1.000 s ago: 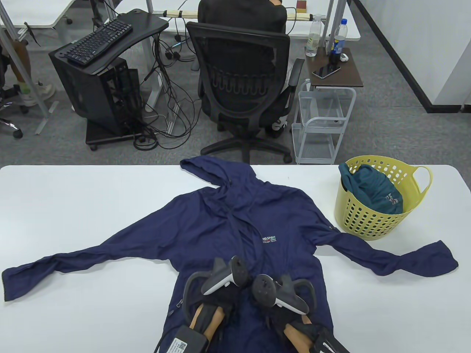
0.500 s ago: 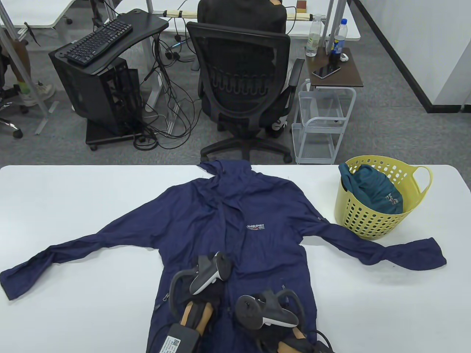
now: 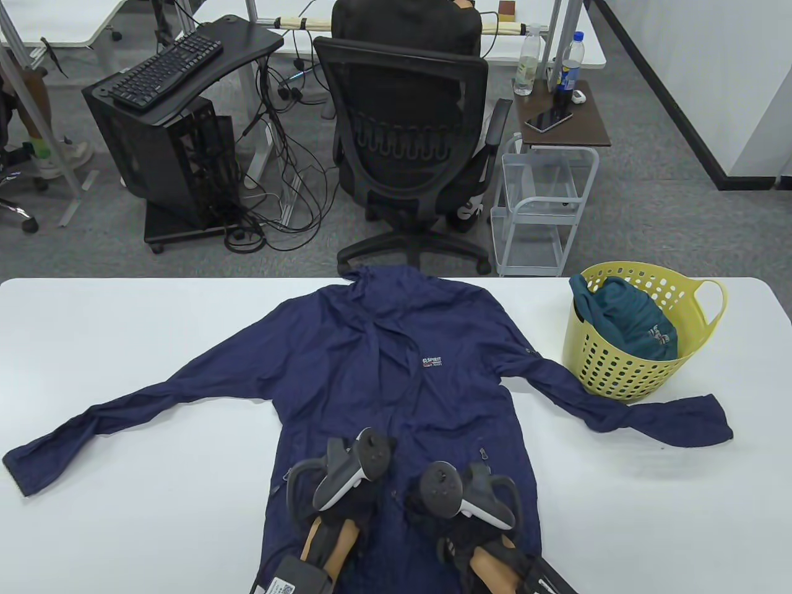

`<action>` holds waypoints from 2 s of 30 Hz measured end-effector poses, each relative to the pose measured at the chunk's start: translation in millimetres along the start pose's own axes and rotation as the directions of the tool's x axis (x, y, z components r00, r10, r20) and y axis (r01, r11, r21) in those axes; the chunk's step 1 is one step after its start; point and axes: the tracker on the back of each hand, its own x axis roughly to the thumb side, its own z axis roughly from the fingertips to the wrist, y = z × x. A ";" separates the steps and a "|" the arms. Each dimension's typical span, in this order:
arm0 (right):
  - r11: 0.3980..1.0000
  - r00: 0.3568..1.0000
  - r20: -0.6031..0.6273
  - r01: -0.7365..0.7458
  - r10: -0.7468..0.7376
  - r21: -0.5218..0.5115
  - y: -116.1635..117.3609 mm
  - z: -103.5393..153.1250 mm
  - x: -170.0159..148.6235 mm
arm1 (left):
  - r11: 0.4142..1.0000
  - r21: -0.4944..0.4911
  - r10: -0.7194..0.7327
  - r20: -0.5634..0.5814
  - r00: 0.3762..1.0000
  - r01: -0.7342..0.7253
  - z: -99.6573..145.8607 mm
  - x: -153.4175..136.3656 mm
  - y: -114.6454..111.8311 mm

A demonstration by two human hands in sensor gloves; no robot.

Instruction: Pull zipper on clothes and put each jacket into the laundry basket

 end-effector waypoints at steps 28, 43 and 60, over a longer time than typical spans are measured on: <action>0.980 0.950 0.242 -0.194 0.197 -0.036 5.5 30.6 49.3 | 0.987 -0.160 -0.051 -0.139 0.989 0.028 -26.1 -24.9 -25.9; 0.998 1.000 0.020 -0.001 0.003 -0.067 -2.0 -5.5 -11.6 | 0.983 -0.179 -0.037 0.057 0.998 0.047 -5.9 11.4 -20.7; 0.950 0.932 0.350 -0.026 -0.089 0.312 0.4 40.9 51.3 | 0.954 -0.292 -0.075 -0.017 0.997 0.067 -19.7 -27.1 -26.1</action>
